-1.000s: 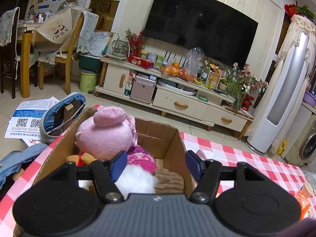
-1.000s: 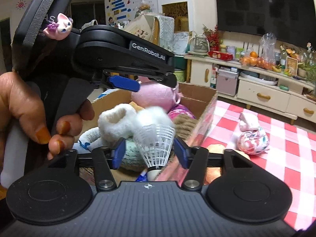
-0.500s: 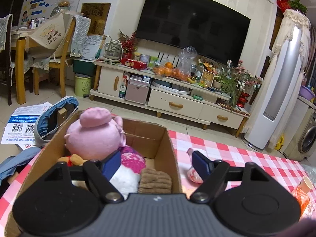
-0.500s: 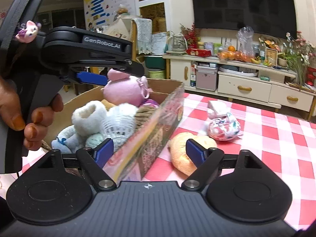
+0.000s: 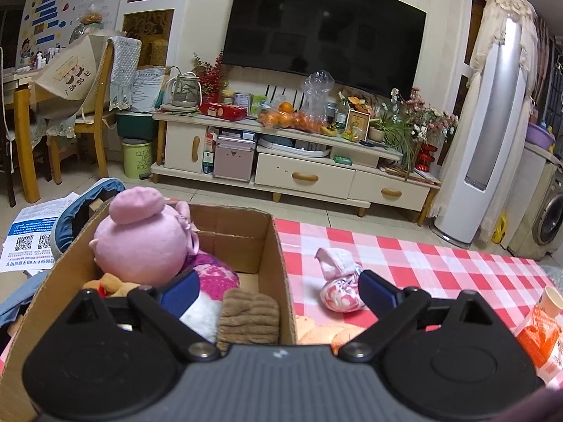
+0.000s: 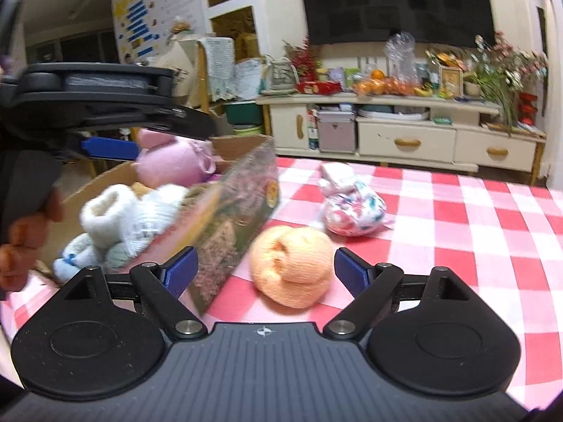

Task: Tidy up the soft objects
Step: 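Move the left tool to the floral cloth bundle while the right tool reaches the orange knitted ball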

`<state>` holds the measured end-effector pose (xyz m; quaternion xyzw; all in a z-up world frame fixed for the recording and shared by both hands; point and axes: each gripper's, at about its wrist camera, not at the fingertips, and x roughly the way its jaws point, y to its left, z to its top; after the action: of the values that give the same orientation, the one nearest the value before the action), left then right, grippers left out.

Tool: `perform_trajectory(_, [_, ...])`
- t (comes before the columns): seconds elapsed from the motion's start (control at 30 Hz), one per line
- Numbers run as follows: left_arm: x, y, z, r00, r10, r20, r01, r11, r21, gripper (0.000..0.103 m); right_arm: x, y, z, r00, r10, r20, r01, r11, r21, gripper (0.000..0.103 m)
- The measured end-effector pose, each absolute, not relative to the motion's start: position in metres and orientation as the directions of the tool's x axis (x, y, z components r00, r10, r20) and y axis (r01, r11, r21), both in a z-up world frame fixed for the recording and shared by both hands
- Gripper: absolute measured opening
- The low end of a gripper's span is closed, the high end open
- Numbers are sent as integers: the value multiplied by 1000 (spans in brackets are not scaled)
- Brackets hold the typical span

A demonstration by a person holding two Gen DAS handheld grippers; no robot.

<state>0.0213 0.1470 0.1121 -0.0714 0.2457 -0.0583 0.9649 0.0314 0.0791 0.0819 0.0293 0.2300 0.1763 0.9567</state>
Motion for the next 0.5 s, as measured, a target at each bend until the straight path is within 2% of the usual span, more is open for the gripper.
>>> perform_trajectory(0.27, [22,135,108,868,-141,-477,92,988,-125,99,69,55,56,814,360,-456,-269,929,253,103])
perform_trajectory(0.5, [23,127,107,865,-140,-482,103,989,-104,100,96,59,37,782,388,-487,-289,919,268,103])
